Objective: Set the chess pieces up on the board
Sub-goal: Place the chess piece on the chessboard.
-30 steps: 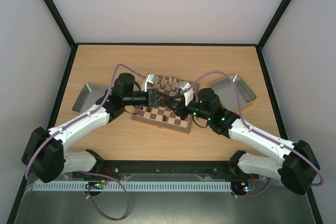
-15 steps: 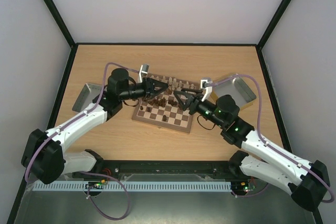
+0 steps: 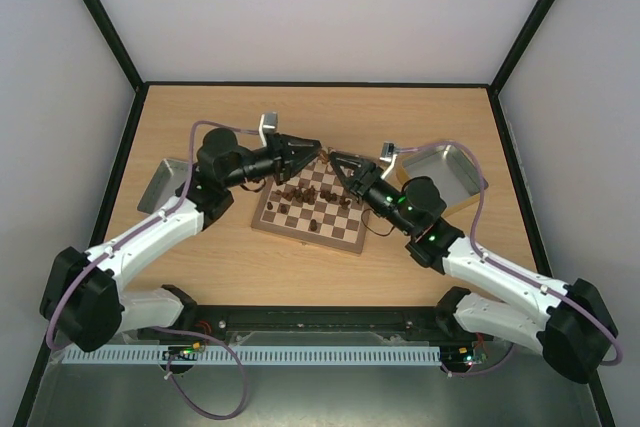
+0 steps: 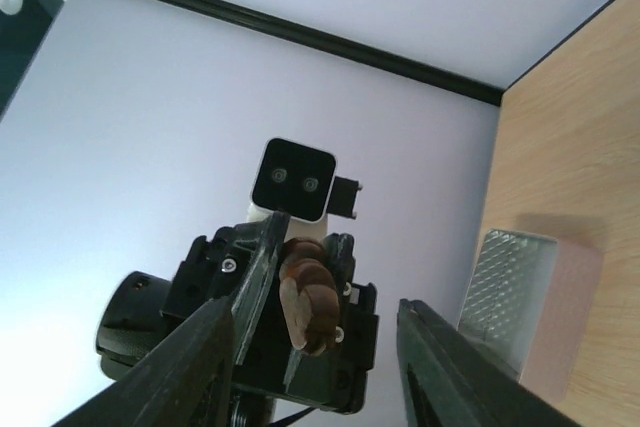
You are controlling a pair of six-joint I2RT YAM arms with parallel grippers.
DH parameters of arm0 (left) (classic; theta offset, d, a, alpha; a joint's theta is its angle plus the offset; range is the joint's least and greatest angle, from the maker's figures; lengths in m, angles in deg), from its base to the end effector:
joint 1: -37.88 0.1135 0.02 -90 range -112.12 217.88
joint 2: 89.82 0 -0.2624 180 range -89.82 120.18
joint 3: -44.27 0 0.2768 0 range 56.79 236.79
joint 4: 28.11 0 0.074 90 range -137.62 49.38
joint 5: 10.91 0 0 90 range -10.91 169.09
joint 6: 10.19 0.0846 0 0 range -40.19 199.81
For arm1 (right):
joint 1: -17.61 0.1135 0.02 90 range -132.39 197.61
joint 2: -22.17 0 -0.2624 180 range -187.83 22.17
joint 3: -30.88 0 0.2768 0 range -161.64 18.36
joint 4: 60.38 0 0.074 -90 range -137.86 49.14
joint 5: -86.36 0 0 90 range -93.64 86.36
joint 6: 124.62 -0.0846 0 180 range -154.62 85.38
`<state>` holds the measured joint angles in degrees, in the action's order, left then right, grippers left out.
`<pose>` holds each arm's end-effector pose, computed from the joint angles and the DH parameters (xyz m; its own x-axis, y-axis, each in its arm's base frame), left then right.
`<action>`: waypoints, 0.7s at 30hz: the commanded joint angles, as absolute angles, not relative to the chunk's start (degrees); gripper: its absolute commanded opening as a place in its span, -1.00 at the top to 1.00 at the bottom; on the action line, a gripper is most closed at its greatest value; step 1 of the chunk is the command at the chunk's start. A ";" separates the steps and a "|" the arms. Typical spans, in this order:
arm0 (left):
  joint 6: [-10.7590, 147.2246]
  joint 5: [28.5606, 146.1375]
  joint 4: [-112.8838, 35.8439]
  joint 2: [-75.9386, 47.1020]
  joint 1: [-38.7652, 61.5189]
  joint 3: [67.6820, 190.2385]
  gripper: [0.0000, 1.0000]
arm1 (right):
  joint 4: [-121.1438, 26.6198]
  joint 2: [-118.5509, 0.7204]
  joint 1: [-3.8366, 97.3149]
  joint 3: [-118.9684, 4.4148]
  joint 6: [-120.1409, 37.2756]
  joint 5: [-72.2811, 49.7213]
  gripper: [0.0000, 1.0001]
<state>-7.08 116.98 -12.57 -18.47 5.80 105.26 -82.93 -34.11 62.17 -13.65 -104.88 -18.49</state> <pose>0.2677 -0.2291 0.3251 -0.9319 -0.3459 -0.1094 0.1272 -0.0292 -0.9914 0.1974 0.2248 0.3046 -0.7621 0.5264 -0.3770 -0.4153 0.0492 0.9083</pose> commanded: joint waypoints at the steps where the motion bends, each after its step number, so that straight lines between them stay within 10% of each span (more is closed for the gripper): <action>1: -8.62 115.46 -8.14 -20.37 5.85 104.34 0.68 | -93.19 -35.89 62.12 -12.56 -115.34 -20.61 0.21; 21: -9.58 115.91 -5.03 -19.60 5.84 102.24 0.67 | -97.90 -41.73 62.15 -13.41 -120.33 -20.45 0.62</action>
<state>-9.35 115.29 -7.89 -19.28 5.80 103.10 -94.95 -40.75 62.19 -12.30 -119.37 -20.20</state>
